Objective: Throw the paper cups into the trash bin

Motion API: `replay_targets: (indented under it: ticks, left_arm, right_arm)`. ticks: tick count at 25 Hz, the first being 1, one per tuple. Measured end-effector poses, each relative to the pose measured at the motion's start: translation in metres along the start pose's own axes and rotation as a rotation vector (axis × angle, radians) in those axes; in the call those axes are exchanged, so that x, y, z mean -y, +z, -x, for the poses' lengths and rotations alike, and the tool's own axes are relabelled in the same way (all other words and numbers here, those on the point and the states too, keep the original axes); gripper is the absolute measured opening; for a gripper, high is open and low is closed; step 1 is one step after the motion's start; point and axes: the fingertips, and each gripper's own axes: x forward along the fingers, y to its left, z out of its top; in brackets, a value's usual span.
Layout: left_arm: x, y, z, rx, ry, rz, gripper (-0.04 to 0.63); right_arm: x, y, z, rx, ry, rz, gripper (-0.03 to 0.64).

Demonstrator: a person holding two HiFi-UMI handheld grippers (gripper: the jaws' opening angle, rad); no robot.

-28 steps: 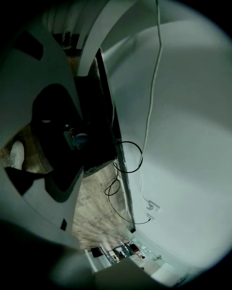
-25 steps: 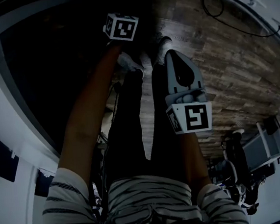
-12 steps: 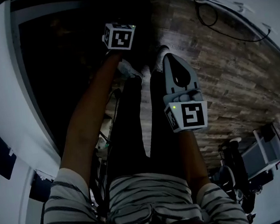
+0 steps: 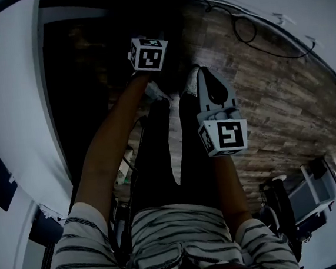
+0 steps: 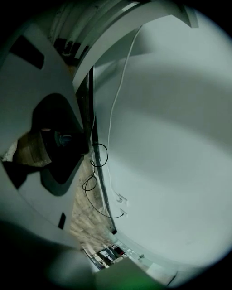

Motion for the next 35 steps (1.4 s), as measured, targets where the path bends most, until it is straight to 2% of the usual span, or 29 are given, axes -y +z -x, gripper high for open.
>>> replay_targets:
  ticks: [15,21,29,35]
  left_arm:
    - [0.0,0.035,0.11,0.151,0.045,0.104,0.058]
    - [0.006,0.057,0.163,0.237,0.054,0.152,0.041]
    - [0.024,0.093,0.225,0.334,0.056,0.159,0.026]
    - [0.027,0.103,0.271,0.389,0.051,0.184,0.025]
  right_arm:
    - [-0.017,0.056,0.027,0.034,0.034,0.049,0.011]
    - [-0.031,0.085,0.04,0.057,0.055,0.077,0.011]
    - [-0.042,0.124,0.055,0.086,0.089,0.102,0.011]
    - [-0.059,0.14,0.065,0.097,0.13,0.129,0.011]
